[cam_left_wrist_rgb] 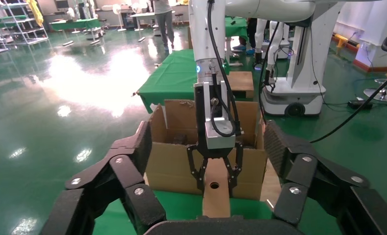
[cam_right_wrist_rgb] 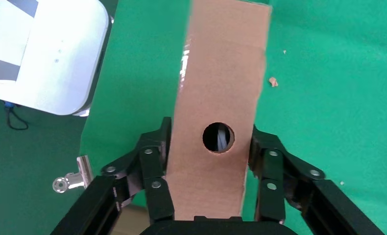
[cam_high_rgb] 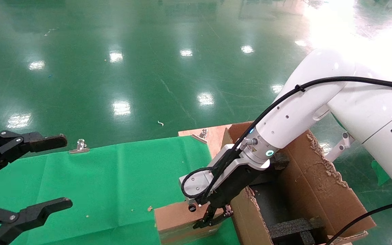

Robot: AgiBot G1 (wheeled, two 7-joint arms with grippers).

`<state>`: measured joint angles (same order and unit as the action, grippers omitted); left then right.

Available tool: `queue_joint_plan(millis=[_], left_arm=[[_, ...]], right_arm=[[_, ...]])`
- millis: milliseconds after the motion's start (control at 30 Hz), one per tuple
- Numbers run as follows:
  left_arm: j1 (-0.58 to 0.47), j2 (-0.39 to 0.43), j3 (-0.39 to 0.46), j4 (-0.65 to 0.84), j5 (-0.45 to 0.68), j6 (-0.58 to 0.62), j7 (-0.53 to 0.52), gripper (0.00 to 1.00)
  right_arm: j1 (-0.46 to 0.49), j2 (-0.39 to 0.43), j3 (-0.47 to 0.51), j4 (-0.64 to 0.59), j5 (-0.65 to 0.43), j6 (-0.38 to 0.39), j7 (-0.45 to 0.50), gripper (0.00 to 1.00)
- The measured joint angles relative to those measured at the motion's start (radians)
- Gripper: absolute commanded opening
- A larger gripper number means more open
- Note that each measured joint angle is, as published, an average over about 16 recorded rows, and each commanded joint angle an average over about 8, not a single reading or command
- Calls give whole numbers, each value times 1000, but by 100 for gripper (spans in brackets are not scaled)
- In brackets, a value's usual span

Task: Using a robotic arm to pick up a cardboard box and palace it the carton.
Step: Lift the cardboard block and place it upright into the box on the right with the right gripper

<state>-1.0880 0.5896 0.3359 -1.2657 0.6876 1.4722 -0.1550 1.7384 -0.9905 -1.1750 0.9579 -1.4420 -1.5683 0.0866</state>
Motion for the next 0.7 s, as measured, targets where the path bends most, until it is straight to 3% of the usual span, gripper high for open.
queue_joint_plan(millis=[400, 700], left_arm=[[0, 0, 0, 0, 0, 0, 0, 100], [0, 0, 0, 0, 0, 0, 0, 100]], right_arm=[[11, 5, -6, -12, 9, -4, -1, 0], [115, 22, -37, -86, 70, -18, -36, 0]])
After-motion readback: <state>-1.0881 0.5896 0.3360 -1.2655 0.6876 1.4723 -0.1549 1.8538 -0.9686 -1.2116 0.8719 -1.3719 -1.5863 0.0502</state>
